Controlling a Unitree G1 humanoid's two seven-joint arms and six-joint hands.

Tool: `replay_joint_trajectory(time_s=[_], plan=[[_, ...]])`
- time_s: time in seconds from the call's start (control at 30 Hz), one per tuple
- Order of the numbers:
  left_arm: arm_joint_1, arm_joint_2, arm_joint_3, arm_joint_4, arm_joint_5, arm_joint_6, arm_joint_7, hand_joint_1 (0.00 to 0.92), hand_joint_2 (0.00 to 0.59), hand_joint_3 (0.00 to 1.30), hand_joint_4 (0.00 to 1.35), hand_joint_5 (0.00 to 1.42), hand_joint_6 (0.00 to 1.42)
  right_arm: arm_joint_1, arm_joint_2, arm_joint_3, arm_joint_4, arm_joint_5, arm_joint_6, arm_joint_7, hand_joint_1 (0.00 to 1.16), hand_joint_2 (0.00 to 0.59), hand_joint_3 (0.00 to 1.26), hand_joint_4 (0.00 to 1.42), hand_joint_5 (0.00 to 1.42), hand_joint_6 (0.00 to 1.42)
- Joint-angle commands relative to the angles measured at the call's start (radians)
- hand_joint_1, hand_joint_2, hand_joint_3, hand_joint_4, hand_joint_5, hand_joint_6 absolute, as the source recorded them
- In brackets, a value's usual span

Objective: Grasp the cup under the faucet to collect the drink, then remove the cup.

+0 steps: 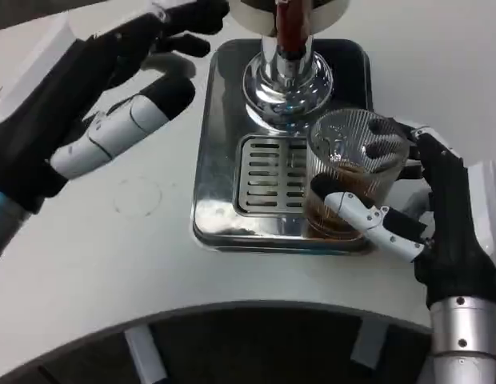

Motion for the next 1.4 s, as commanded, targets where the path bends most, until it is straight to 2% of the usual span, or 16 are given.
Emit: replay_joint_trajectory(time_s=[0.03,0.43,0.63,1.07,1.4], plan=[[0.083,0.004,0.027,-0.039,0.02,0.017,0.021,0.0,0.123,0.24,0.19,0.23,0.33,0.024,0.004,0.004,-0.056,0.004,-0.058,0.0,0.82,0.23,0.75,0.88,1.1,1.27],[0.255,-0.02,0.07,-0.084,0.038,0.017,0.054,0.0,0.123,0.23,0.17,0.22,0.31,0.076,-0.004,0.001,-0.092,0.001,-0.09,0.013,0.83,0.227,0.76,0.9,1.13,1.3],[0.342,0.0,0.072,-0.121,0.1,0.007,0.047,0.0,0.128,0.22,0.16,0.2,0.31,0.098,-0.023,0.007,-0.116,-0.01,-0.123,0.024,0.83,0.227,0.77,0.9,1.13,1.31],[0.413,0.026,0.017,-0.2,0.245,0.042,0.032,0.0,0.124,0.12,0.0,0.05,0.19,0.167,-0.033,0.034,-0.197,-0.019,-0.158,0.062,0.83,0.226,0.79,0.93,1.16,1.33],[0.458,0.039,-0.008,-0.295,0.371,0.117,0.009,0.0,0.114,0.05,0.0,0.0,0.12,0.227,-0.041,0.069,-0.242,-0.025,-0.188,0.085,0.83,0.227,0.81,0.94,1.17,1.35]])
